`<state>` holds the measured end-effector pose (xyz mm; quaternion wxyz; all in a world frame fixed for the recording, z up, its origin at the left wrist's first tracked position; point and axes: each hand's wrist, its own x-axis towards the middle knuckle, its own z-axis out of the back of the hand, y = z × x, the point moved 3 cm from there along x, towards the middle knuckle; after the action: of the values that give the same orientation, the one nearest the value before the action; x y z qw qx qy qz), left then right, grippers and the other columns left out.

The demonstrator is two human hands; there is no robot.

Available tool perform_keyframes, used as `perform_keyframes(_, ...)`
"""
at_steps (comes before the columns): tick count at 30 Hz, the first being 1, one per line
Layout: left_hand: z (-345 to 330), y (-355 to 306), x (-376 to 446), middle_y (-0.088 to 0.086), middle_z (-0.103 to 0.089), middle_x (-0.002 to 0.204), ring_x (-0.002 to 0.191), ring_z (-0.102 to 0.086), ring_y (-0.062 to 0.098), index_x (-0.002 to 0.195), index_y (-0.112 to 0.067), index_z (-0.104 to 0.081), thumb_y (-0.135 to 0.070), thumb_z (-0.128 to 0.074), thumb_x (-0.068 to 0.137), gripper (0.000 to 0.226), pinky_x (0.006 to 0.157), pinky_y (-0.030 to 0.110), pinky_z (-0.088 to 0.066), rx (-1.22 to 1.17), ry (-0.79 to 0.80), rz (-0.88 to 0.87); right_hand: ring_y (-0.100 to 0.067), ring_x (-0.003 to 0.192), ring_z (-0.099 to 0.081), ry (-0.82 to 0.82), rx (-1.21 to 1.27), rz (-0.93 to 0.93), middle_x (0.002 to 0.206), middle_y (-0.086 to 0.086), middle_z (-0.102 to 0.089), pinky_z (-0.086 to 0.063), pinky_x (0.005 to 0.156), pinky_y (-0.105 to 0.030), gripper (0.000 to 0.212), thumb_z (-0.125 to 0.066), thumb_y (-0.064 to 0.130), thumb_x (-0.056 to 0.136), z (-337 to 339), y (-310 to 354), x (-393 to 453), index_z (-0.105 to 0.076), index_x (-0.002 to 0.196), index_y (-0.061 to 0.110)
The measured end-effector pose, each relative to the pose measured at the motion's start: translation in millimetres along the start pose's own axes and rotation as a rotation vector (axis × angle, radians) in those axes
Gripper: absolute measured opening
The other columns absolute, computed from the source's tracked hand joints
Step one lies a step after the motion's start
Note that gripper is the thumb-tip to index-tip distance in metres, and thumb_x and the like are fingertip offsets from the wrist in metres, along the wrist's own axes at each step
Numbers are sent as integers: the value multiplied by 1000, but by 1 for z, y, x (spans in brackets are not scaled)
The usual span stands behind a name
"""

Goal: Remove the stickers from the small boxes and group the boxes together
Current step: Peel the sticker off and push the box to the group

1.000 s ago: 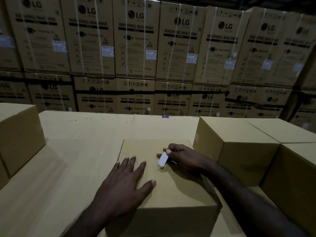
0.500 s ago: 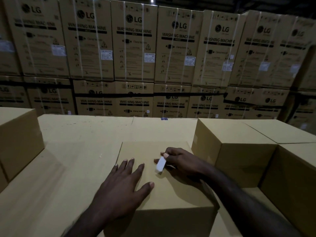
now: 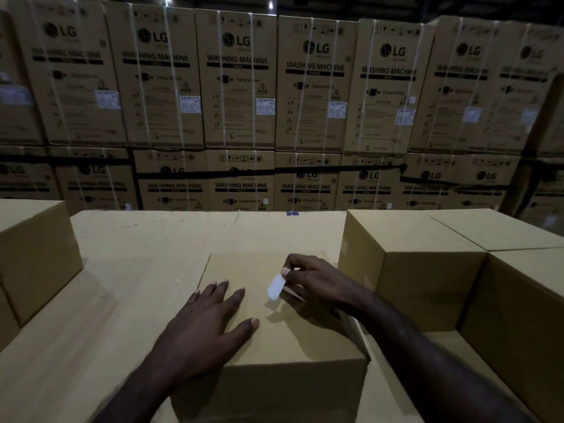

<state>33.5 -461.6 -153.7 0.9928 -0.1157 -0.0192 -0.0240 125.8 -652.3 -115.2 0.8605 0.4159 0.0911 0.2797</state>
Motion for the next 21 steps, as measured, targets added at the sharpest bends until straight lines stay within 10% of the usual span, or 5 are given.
perform_keyframes(7, 7, -2, -6, -8, -24, 157, 146, -15, 13, 146, -37, -33, -93, -13, 65, 101, 118, 40, -20, -62, -207, -5, -13, 89, -62, -267, -197, 215, 96, 1, -68, -53, 78, -39, 19, -48, 31, 100, 19, 14, -36, -61, 101, 17)
perform_keyframes(12, 13, -25, -16, 0, -38, 151, 145, -20, 21, 139, -28, -48, -70, -29, 78, 77, 115, 52, -26, -37, -402, -55, -15, 97, -61, -389, -318, 351, 105, 1, -68, -53, 80, -40, 15, -48, 32, 100, 19, 15, -54, -58, 106, 22)
perform_keyframes(21, 6, -84, -15, 0, -7, 161, 149, 5, 18, 152, -29, -19, -68, -20, 85, 78, 118, 41, -2, 14, -477, -186, -29, 124, -53, -626, -772, 542, 121, -9, -67, -42, 101, -49, 19, -66, 17, 88, 23, 3, -96, -65, 105, 12)
